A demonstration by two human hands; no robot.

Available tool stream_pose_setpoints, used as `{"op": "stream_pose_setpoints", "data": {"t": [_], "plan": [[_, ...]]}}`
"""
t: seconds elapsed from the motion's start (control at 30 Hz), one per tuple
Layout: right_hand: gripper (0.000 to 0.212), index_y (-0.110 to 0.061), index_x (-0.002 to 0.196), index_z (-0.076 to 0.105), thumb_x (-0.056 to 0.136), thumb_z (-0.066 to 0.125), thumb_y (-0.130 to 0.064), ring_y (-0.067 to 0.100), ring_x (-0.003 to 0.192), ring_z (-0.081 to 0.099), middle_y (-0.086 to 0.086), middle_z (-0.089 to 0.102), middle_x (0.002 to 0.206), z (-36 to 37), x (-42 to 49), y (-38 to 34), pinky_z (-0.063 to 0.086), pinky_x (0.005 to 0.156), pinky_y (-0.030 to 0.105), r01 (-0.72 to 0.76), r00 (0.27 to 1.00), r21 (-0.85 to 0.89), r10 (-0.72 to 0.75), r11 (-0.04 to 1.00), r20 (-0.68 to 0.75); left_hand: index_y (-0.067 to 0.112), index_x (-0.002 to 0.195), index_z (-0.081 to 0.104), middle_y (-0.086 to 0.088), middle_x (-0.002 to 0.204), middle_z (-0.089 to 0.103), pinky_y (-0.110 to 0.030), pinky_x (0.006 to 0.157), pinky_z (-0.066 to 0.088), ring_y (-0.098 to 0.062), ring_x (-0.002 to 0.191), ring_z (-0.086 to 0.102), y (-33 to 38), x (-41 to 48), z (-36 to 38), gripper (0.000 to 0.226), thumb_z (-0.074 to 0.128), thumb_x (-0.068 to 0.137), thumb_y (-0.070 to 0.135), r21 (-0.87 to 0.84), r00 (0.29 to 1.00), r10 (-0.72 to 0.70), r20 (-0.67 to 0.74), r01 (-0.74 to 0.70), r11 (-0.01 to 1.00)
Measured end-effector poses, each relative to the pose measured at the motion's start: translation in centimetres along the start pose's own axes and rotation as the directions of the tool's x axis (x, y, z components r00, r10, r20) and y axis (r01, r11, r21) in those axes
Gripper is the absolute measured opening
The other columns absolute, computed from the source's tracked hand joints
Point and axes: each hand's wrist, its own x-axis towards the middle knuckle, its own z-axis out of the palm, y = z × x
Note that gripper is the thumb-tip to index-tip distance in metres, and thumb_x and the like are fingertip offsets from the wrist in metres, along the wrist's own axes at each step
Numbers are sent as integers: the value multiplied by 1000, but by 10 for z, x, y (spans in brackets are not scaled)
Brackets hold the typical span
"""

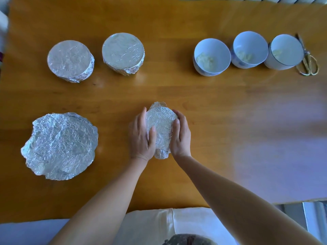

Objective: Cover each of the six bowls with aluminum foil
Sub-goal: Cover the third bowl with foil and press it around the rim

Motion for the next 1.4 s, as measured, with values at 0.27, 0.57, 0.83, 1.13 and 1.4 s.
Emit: {"op": "stream_pose_setpoints", "data": {"t": [0.27, 0.57, 0.83, 1.13, 1.4], "plan": [[49, -15, 126, 56, 101, 22, -40, 16, 108, 59, -3, 64, 118, -2, 14, 4, 45, 94, 44, 64, 996, -38, -62, 997, 63, -5, 145, 40, -21, 138, 53, -35, 105, 31, -31, 124, 47, 1, -4, 2, 85, 14, 99, 61, -24, 997, -80, -13, 80, 996], [65, -35, 144, 42, 92, 14, -61, 10, 144, 20, -8, 37, 153, -16, 66, -14, 10, 108, 33, 209, 902, -301, -65, 931, 426, 0, 137, 48, -18, 134, 54, -47, 104, 33, -35, 125, 46, -5, -24, -24, 96, 8, 93, 74, 63, 959, -259, -114, 267, 962], [48, -18, 148, 34, 104, 27, -33, 2, 143, 24, -5, 33, 156, -9, -6, -29, 15, 115, 20, 99, 995, -57, -97, 993, 40, 5, 148, 40, -9, 154, 40, -33, 117, 22, -22, 142, 34, 9, 18, -23, 69, 22, 96, 47, -109, 997, -39, 64, 46, 993], [53, -14, 140, 47, 100, 28, -43, 7, 130, 46, -3, 53, 139, 17, -12, -14, 37, 110, 34, -98, 993, 161, 108, 982, -52, 5, 126, 63, -7, 124, 66, -39, 100, 45, -23, 115, 58, 3, 13, 1, 58, 28, 97, 41, -318, 969, -241, -56, 211, 924], [42, -14, 124, 60, 102, 29, -32, 6, 116, 57, -5, 64, 122, 23, 0, -8, 44, 98, 26, -74, 991, 200, 94, 977, -92, -2, 122, 64, -13, 118, 67, -34, 93, 46, -25, 108, 60, 4, 11, 5, 60, 29, 94, 38, -360, 948, -286, -140, 220, 907]]}}
